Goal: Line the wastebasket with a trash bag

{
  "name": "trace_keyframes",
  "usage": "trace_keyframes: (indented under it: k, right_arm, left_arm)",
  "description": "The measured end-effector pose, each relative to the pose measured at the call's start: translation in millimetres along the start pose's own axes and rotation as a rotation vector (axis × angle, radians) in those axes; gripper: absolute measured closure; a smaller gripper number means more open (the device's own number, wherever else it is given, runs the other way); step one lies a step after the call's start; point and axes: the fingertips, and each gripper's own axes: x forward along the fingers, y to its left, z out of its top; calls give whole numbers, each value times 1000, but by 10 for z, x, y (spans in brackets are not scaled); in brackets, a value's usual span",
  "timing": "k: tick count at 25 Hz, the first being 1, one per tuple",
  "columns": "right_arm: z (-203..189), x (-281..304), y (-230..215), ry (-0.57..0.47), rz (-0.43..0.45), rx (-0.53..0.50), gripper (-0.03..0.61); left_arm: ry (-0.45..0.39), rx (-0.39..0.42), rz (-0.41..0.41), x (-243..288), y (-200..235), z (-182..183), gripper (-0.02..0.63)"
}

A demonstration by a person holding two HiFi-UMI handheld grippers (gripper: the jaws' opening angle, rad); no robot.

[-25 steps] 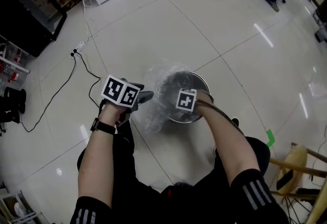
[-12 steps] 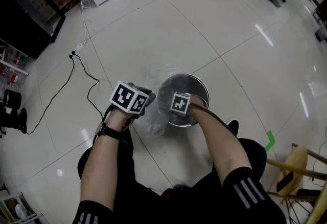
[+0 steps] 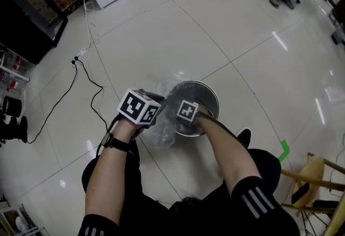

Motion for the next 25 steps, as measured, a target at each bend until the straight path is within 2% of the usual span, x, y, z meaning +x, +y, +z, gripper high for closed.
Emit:
trace_keyframes:
  k: [4,6,8,10,12,14,17,21,25]
  right_arm:
    - [120,-147,-28,-85,-41,15,557]
    - [241,-340,-149,-189,-119,15,465]
    - [389,-578,-250,-300,-200,0,448]
    - [492,-766,-272,-351,-214,18,445]
    - [520,-860,-246,-322,-171,55,443]
    - [442,-892,-226,-243,-143,72,443]
    - [287,-937,-39,-156,-57,82,435]
    - [7,-1177,108,-54,-15,92,419]
    - [-101,-1564,364,-50,39,85,381]
  left_arm:
    - [25,19,13,-9,28,-42,581]
    - [22,28,16,-19,23,-25,580]
    - [7,34,17,-41,6,28,580]
    - [-9,43,23,-80,-8,78,580]
    - [-27,54,30,-130,-20,138,580]
    - [-33,64,28,-142,-46,171,580]
    - [-34,79,24,-132,-86,202,580]
    - [-45,95,12,-103,-140,227,580]
    - [-45,151,-15,-23,-301,248,581]
